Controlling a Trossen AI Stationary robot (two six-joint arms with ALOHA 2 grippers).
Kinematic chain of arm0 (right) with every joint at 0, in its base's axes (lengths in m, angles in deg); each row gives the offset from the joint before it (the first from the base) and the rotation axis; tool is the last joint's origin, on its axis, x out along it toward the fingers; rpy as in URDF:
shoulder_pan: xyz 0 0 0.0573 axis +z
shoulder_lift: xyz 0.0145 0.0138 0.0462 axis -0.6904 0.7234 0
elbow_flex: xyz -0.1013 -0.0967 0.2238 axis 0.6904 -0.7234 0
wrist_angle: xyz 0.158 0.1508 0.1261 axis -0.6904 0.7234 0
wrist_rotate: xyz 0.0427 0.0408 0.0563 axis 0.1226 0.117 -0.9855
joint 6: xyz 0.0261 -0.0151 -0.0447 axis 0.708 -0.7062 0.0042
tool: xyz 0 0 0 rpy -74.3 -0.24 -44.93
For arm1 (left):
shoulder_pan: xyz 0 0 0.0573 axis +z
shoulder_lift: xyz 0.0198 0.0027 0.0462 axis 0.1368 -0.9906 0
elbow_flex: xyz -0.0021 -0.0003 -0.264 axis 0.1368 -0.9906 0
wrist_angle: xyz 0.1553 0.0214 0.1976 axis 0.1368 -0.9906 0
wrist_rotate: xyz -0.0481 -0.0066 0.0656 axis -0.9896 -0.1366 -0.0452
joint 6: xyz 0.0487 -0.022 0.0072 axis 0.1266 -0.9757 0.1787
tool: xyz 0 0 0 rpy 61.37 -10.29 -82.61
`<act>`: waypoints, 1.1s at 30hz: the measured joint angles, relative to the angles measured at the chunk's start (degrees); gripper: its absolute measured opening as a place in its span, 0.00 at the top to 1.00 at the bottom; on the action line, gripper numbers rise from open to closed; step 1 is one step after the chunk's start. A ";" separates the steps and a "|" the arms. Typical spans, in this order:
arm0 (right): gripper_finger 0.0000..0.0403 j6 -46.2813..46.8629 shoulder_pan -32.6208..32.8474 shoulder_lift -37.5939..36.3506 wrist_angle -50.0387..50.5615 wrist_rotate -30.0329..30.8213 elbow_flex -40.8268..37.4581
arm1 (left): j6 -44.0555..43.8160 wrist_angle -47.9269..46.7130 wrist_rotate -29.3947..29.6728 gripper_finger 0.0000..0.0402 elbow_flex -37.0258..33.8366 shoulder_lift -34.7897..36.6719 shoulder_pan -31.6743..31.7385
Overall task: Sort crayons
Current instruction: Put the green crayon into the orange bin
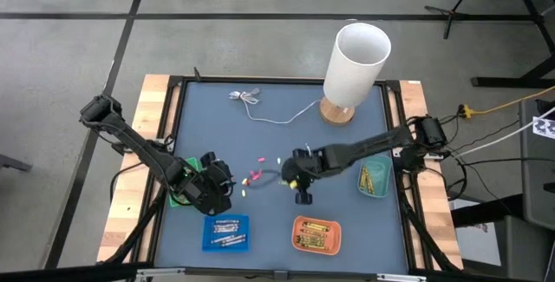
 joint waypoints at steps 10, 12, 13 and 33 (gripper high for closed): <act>0.95 4.89 13.87 -0.11 5.81 0.09 10.00 | 0.07 1.16 -0.02 0.76 0.02 -3.83 -0.01; 0.95 5.77 16.19 -0.11 5.60 0.09 10.81 | 0.07 1.55 -0.02 0.76 0.02 -4.23 -0.01; 0.95 6.04 17.17 -0.11 5.59 0.17 10.97 | 0.07 1.66 -0.07 0.76 0.02 -4.31 -0.01; 0.95 22.13 27.23 0.00 10.20 10.71 8.50 | -0.04 4.15 -0.07 0.76 0.02 -4.29 -0.01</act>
